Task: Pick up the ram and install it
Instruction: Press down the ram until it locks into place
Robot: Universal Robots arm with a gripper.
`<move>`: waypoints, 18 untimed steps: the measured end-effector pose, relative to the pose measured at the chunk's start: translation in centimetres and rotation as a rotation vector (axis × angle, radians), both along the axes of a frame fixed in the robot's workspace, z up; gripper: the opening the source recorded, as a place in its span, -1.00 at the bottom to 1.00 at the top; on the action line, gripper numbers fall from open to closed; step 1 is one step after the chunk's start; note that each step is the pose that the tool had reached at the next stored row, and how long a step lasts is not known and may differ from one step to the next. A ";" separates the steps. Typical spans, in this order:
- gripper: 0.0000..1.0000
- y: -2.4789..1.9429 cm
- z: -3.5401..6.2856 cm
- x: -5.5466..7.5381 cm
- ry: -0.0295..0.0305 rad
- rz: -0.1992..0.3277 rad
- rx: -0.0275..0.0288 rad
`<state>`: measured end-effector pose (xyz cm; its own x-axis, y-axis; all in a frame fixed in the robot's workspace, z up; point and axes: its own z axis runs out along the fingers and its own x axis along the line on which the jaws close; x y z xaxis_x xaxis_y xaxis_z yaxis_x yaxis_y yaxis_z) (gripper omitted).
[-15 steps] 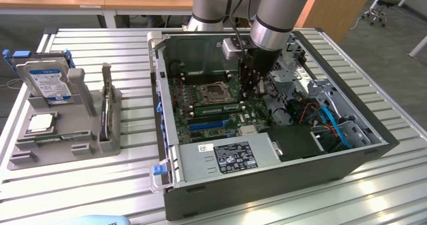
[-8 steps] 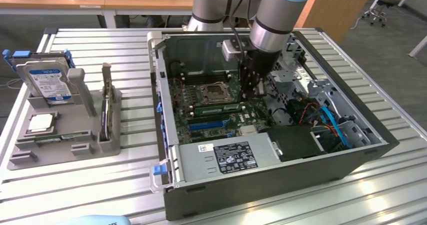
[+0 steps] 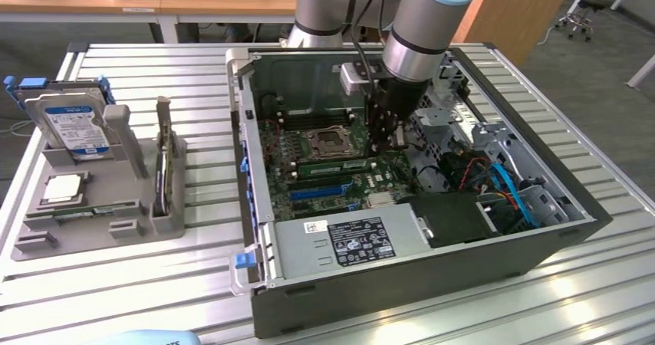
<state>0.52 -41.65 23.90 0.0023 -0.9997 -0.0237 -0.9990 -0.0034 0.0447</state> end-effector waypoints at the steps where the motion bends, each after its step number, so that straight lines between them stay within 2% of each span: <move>1: -0.80 0.01 -0.01 0.0 0.0000 0.000 0.0002; 9: -0.80 0.30 -0.05 0.0 -0.0001 0.000 0.0002; 18: -0.80 0.30 -0.44 0.0 -0.0001 0.000 0.0003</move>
<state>0.53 -41.35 23.46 0.0024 -0.9997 -0.0240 -0.9990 -0.0034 0.0447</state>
